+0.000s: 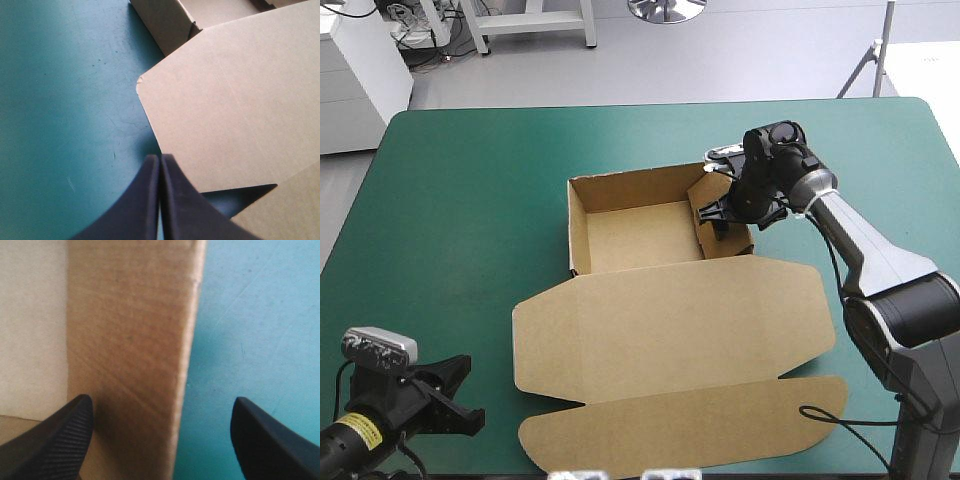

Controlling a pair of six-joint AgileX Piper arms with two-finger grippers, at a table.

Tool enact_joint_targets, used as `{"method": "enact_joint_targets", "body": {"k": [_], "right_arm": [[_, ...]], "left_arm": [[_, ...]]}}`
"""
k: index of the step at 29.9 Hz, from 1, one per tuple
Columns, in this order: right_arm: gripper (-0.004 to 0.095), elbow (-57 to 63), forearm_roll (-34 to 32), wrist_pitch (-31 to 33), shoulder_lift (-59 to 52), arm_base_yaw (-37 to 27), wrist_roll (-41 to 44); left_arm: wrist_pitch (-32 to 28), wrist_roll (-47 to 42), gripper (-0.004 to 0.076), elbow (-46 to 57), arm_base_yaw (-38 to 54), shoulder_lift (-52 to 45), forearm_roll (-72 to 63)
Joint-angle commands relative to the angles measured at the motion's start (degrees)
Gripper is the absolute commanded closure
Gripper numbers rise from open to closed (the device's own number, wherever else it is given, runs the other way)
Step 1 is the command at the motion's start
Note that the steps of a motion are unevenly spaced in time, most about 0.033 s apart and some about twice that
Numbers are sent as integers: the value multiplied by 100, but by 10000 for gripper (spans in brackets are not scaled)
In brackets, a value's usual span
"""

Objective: Fold the box

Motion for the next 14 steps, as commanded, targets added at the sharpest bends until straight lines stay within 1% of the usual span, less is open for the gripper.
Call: {"method": "enact_joint_targets", "body": {"k": [1, 3, 4, 5, 7, 8, 9, 10, 11, 14], "right_arm": [[207, -114, 1, 143, -110, -20, -83], [231, -114, 1, 143, -71, -20, -118], [260, -114, 1, 143, -71, -20, -118], [319, -114, 1, 143, -71, -20, -173], [497, -114, 1, 143, -83, -20, -271], [661, -114, 1, 143, -112, -20, -320], [783, -114, 1, 143, -137, -20, -353], [935, -114, 1, 143, -170, -20, -457], [911, -114, 1, 143, -219, -20, -516], [927, -124, -129, 143, -379, -61, -726]], "left_arm": [[-617, 5, 734, 262, -23, -403, -112], [-664, 5, 734, 433, -23, -676, -139], [-676, 5, 734, 484, -23, -772, -139], [-691, 5, 734, 515, -23, -875, -145], [-730, 5, 734, 561, -23, -1010, -145], [-744, 5, 734, 584, -23, -1043, -128], [-770, 5, 734, 598, -23, -1049, -107], [-770, 5, 734, 630, -23, -1049, -104], [-770, 5, 734, 657, -23, -1049, -70], [-758, 5, 734, 724, -23, -1049, -45]]}}
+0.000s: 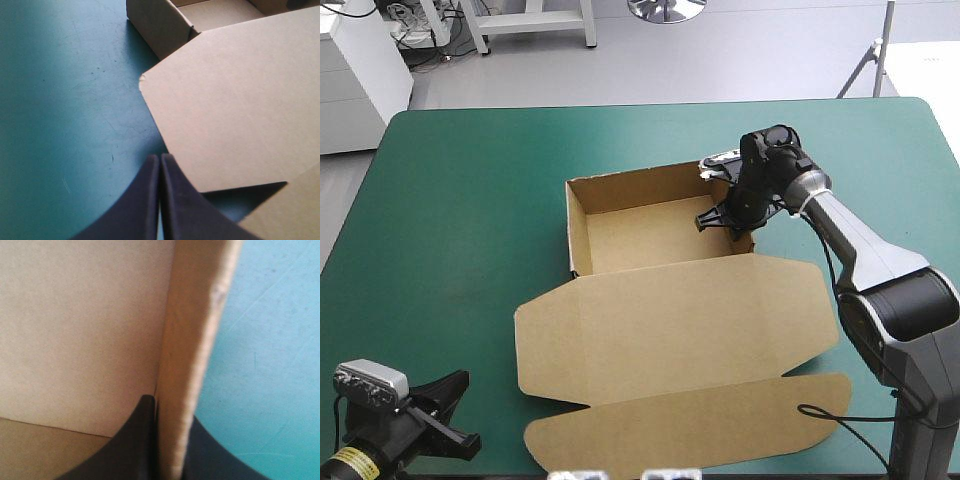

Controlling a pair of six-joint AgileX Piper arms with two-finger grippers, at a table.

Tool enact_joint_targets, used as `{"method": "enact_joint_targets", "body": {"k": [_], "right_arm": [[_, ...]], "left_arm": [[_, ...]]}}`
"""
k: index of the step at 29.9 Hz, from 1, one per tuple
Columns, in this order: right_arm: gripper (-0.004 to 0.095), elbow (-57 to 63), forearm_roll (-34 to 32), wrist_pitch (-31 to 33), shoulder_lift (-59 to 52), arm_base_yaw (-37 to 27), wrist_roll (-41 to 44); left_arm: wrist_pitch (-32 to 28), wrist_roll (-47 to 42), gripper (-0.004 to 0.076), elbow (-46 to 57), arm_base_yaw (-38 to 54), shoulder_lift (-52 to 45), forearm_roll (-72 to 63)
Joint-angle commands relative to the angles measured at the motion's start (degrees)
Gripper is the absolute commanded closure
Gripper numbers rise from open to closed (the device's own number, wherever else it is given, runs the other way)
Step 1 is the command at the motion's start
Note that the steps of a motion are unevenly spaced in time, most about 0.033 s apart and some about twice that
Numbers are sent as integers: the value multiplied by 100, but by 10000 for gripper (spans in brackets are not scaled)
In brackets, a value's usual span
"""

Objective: Fold the box

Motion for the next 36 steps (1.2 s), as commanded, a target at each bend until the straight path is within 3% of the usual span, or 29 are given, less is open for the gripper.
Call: {"method": "enact_joint_targets", "body": {"k": [1, 6, 12, 14, 19, 21, 32, 36], "right_arm": [[927, -142, -229, 159, -613, -88, -385], [927, -527, -921, 159, -1114, -828, -576], [927, -1448, -992, 159, -1427, -2661, -959], [927, -1528, -715, 151, -1427, -3264, -1094], [927, -1450, 947, 159, -981, -4591, -1399], [927, -1394, 1254, 159, -726, -4787, -1465], [905, -1140, 831, 159, 310, -4874, -1338], [719, -1140, 830, 169, 265, -4874, -1423]], "left_arm": [[-411, 0, 734, -38, -23, 74, -22], [-473, 0, 734, 20, -23, 74, -48], [-473, 0, 734, 20, -23, 74, -48], [-473, 0, 734, 20, -23, 74, -48], [-502, 0, 734, 31, -23, 74, -48], [-502, 0, 734, 29, -23, 74, -48], [-502, 29, 734, 29, -23, 74, -48], [-502, 29, 734, 29, -23, 74, -48]]}}
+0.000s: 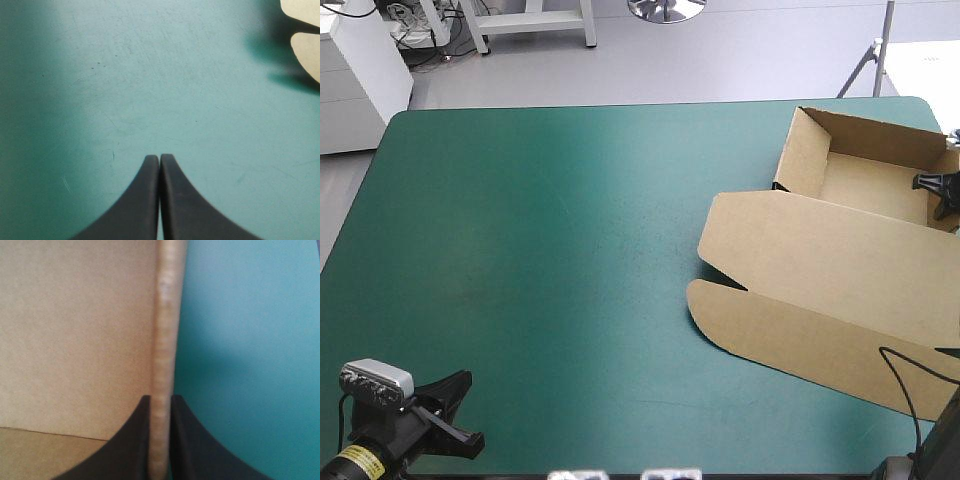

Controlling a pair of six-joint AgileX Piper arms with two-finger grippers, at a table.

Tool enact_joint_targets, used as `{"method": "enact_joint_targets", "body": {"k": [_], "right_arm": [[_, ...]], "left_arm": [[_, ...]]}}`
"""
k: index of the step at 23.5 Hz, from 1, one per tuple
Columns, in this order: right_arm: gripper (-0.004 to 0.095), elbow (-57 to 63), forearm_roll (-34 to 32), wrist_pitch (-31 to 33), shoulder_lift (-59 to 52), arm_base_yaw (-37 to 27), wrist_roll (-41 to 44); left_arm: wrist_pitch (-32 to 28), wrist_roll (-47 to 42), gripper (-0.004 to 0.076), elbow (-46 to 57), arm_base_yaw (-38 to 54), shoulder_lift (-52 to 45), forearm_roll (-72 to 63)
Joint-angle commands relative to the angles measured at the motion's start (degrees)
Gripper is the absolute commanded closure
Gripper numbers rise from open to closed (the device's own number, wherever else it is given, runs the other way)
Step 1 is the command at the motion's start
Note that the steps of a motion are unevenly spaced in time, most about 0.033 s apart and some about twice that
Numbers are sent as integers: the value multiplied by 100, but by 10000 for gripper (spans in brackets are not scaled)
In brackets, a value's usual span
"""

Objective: Fold the box

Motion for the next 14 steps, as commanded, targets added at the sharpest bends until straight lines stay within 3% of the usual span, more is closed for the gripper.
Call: {"method": "enact_joint_targets", "body": {"k": [1, 4, 8, 11, 13, 14], "right_arm": [[634, -167, 104, 118, -476, -61, -91], [342, -167, 104, 109, -541, -61, -79], [89, -167, 94, 109, -840, -61, 65], [94, -402, 61, 109, -1529, -61, 258], [132, -540, 618, 109, -2175, -61, 217], [209, -501, 1108, 109, -2529, -48, 140]], "left_arm": [[-401, -7, 734, -133, -23, 74, -62], [-401, -17, 734, -133, -23, 74, -62], [-401, -17, 734, -133, -23, 74, -66], [-401, -11, 734, -133, -23, 74, -66], [-401, -11, 734, -133, -23, 74, -66], [-401, -11, 734, -133, -23, 74, -66]]}}
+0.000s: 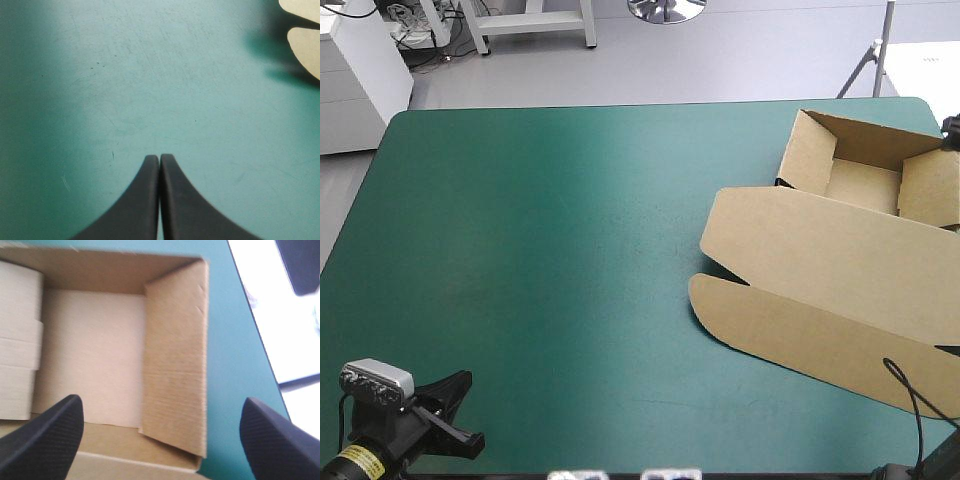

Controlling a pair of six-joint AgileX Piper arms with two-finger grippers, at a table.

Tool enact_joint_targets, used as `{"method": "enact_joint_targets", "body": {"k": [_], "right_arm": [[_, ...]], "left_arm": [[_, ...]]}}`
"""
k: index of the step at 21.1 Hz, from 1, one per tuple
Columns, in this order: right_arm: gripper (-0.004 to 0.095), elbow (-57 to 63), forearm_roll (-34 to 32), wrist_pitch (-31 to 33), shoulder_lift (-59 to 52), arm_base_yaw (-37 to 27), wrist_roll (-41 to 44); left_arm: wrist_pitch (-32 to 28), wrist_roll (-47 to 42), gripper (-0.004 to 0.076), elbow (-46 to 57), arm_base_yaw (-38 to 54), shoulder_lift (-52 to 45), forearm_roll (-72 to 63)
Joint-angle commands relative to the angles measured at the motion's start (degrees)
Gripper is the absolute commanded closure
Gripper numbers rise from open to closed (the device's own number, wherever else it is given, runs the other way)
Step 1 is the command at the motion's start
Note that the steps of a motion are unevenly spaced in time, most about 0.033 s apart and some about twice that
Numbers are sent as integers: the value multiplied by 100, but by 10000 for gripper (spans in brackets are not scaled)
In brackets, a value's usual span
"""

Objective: Fold the box

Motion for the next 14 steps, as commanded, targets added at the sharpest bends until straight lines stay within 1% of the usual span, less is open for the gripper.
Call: {"method": "enact_joint_targets", "body": {"k": [1, 2, 4, 5, 6, 8, 10, 14], "right_arm": [[317, -87, 1097, 85, -1051, -31, -183], [429, 57, 1468, 85, -1260, 21, -332], [787, 495, 1846, 85, -1843, 253, -676], [914, 878, 1866, 85, -2255, 575, -870], [910, 1035, 1866, 73, -2415, 723, -958], [910, 1652, 1717, -155, -2909, 1265, -1071], [910, 2364, 1263, -404, -3458, 1879, -1061], [910, 3238, 904, -744, -4147, 2305, -1049]], "left_arm": [[-398, -11, 734, -133, -23, 74, -66], [-398, -11, 734, -133, -23, 74, -66], [-398, -11, 734, -133, -23, 74, -66], [-398, -11, 734, -133, -23, 74, -66], [-398, -11, 734, -133, -23, 74, -66], [-398, -11, 734, -133, -23, 74, -66], [-398, -11, 734, -133, -23, 74, -75], [-398, -11, 734, -133, -23, 74, -75]]}}
